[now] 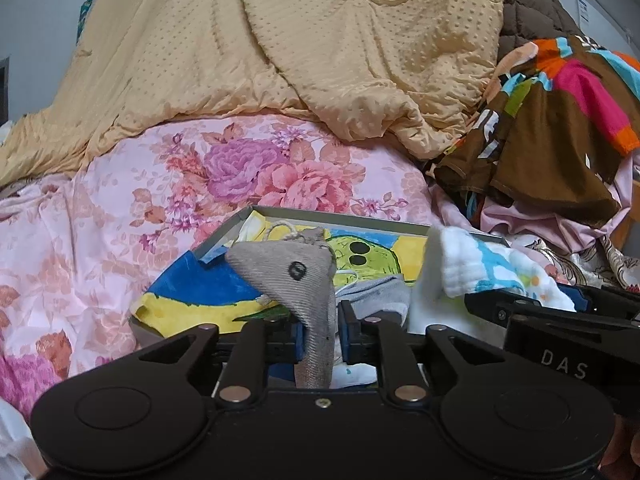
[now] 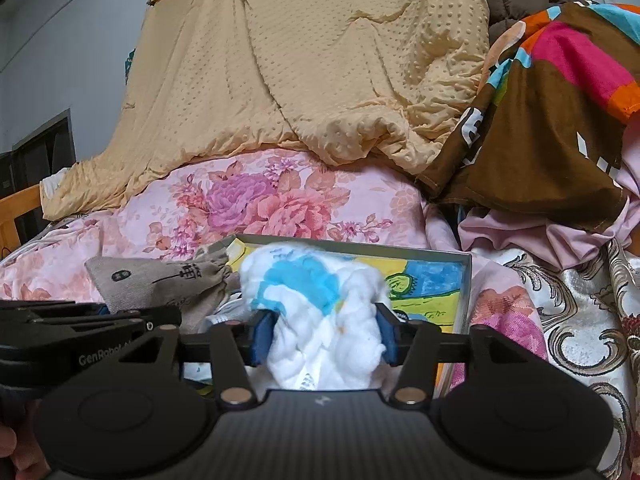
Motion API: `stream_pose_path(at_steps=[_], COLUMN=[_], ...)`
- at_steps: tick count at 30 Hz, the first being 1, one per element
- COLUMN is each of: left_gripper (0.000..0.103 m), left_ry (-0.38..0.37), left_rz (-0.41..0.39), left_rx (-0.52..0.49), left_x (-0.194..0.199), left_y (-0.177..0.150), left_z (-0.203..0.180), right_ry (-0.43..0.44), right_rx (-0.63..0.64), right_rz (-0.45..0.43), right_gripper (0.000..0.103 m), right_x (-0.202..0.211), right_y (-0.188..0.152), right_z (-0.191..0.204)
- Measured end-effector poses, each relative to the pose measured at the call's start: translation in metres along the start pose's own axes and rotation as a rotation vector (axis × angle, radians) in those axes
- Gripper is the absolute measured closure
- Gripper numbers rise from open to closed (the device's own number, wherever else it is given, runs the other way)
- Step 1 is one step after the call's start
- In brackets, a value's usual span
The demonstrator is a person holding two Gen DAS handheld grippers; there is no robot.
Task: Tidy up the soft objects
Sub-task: 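Lower the towel and pouch into the tray and open both grippers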
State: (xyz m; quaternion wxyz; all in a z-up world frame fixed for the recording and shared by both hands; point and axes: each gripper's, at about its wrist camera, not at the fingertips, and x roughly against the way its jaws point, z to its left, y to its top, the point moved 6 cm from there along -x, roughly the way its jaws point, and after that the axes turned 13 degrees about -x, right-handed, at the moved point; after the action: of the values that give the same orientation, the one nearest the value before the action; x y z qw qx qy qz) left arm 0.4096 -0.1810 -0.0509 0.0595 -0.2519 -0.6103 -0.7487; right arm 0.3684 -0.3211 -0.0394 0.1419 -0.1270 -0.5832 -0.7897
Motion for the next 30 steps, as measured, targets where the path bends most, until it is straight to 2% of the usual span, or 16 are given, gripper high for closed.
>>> stream_pose_path(at_steps=[2,5,10,17,23,26,28,30], left_gripper=[0.084,0.078,0.061,0.051,0.034,0.021,0.012,0.009], left_ry=[0.0,0.0,-0.005,0.009,0.033,0.053,0.062,0.06], left_rz=[0.001,0.006,0.014,0.015,-0.02,-0.042,-0.058,-0.07], left_rx=[0.016,0.037,0.089,0.103,0.101,0.104,0.101,0.102], left_x=[0.001,0.003,0.008,0.021,0.045,0.061,0.075,0.089], left_y=[-0.001,-0.002,-0.005,-0.004,-0.001,0.002,0.002,0.003], left_z=[0.002,0.006,0.015,0.019,0.021,0.025,0.028,0.03], right_ry=[-0.002,-0.006,-0.01,-0.01,-0.006,-0.003,0.004,0.004], right_rx=[0.002,0.0,-0.016,-0.029,-0.047,-0.062,-0.069,-0.078], right_rz=[-0.002,-0.007,-0.007,-0.012,-0.035,-0.04,-0.039,-0.035], right_gripper=[0.04,0.034,0.024,0.014,0.005,0.001,0.0,0.0], right_x=[0.001,0.004,0.008,0.017,0.035,0.049,0.058,0.069], right_y=[0.001,0.002,0.003,0.004,0.007,0.008,0.008,0.01], right_z=[0.0,-0.002,-0.007,-0.009,-0.01,-0.01,-0.009,-0.005])
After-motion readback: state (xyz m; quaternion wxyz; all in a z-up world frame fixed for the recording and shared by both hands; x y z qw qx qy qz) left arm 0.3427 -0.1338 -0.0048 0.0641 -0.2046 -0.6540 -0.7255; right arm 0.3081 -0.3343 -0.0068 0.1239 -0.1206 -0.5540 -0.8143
